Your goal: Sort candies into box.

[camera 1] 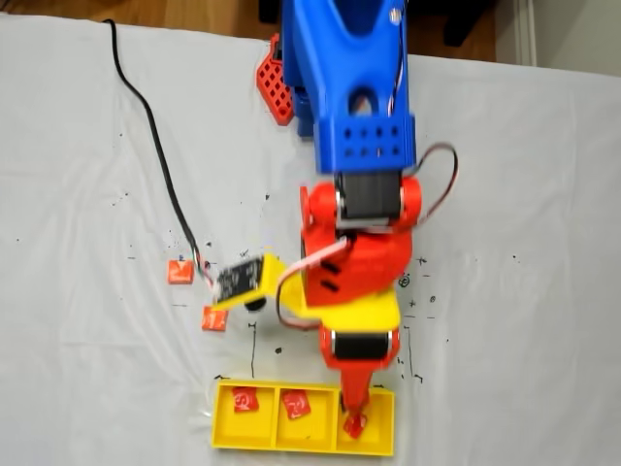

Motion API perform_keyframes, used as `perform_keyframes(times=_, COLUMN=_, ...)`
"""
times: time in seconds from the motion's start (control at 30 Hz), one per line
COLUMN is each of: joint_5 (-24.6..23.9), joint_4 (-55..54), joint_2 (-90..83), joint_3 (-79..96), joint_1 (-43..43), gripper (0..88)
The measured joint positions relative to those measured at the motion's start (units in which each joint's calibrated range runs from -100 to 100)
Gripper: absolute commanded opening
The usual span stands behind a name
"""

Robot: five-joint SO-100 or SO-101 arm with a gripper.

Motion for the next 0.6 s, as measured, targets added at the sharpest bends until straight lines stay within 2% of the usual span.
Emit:
perform_keyframes(times=0.4, joint_5=-0.6, joint_4=0.7, joint_2=6.7, joint_3=-5.9, joint_1=-0.1, gripper=0.9)
perform_keyframes(times=0.5, joint_5=-0.6, joint_4=0.6, joint_2=7.3, joint_3=-5.9, joint_1=-0.9, gripper=13.3)
perform_keyframes(times=0.6, joint_5=-0.6, joint_4=-0.1, joint_2=7.4, joint_3=-5.9, joint_1=-1.6, gripper=16.0)
